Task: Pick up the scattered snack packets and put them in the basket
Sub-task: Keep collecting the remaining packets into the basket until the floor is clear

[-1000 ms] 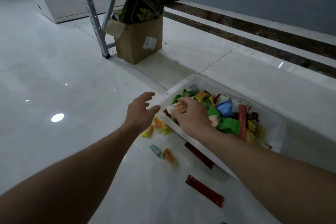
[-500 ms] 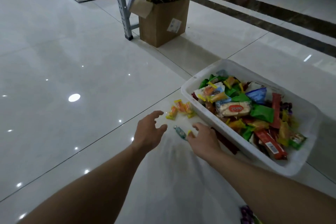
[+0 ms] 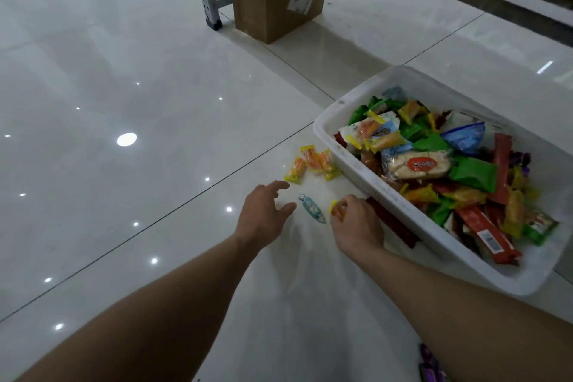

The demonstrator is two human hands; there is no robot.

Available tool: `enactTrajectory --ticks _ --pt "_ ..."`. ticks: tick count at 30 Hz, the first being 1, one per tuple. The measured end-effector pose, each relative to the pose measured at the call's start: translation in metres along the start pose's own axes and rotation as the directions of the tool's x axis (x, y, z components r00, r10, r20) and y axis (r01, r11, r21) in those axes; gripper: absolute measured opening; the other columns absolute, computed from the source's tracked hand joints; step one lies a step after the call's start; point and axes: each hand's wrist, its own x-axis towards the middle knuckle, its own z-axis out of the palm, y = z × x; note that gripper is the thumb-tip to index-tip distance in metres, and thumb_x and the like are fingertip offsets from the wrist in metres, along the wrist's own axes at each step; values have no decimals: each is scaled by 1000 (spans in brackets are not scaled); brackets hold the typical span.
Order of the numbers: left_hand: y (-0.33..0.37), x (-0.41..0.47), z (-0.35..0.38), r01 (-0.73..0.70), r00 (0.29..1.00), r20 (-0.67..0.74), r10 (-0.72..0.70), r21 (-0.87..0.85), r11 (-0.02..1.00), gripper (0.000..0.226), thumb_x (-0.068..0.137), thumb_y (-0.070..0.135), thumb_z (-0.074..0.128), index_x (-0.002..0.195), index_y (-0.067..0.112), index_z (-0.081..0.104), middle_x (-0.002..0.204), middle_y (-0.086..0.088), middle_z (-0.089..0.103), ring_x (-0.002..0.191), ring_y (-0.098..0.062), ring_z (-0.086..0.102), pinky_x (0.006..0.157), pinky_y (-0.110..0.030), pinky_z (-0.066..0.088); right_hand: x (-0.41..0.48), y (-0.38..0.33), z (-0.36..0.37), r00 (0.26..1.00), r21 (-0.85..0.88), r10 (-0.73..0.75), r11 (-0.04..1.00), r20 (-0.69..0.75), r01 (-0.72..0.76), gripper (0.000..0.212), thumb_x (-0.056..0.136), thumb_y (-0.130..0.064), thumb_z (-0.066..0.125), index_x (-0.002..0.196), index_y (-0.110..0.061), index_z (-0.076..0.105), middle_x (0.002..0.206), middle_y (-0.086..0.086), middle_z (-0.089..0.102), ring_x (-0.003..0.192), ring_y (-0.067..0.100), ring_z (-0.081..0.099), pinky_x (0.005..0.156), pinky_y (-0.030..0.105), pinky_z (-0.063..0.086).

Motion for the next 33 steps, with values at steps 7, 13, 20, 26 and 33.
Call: enactTrajectory --ticks 7,13,20,26,33 --pt "25 10 50 54 995 84 -57 34 998 52 81 44 70 128 28 56 118 -6 44 113 -23 45 95 -36 44 -3 15 -7 995 211 83 975 -56 -69 14 90 -23 61 103 -21 55 112 4 59 106 25 56 85 37 50" --pt "30 4 68 51 999 -4 -51 79 996 24 84 16 64 108 14 61 111 -12 41 99 -32 52 86 -31 47 -12 26 -6 995 294 67 955 -76 -42 13 85 -20 65 95 -18 57 104 4 61 98 23 57 83 34 47" --pt "11 -10 38 147 988 -63 -144 39 988 32 79 13 70 112 13 65 114 -12 49 104 -28 52 78 -21 31 -27 19 -12 998 289 18 957 -55 -2 15 87 -20 65 99 -18 57 104 2 57 98 21 54 83 33 45" --pt "27 -14 -10 69 982 -176 -70 -12 998 32 69 15 77 101 17 69 107 -11 56 95 -26 57 77 -22 37 -37 -6 -36 995 360 -59 929 -81 84 14 88 -23 63 100 -22 55 104 0 59 96 19 56 81 32 47" --pt "78 -19 -38 -73 967 -249 59 -48 996 39 71 11 77 107 18 67 107 -9 52 90 -23 56 71 -18 34 -41 -25 -89 969 346 -121 918 -217 192 18 87 -22 64 104 -17 60 105 2 60 100 20 55 87 34 48"
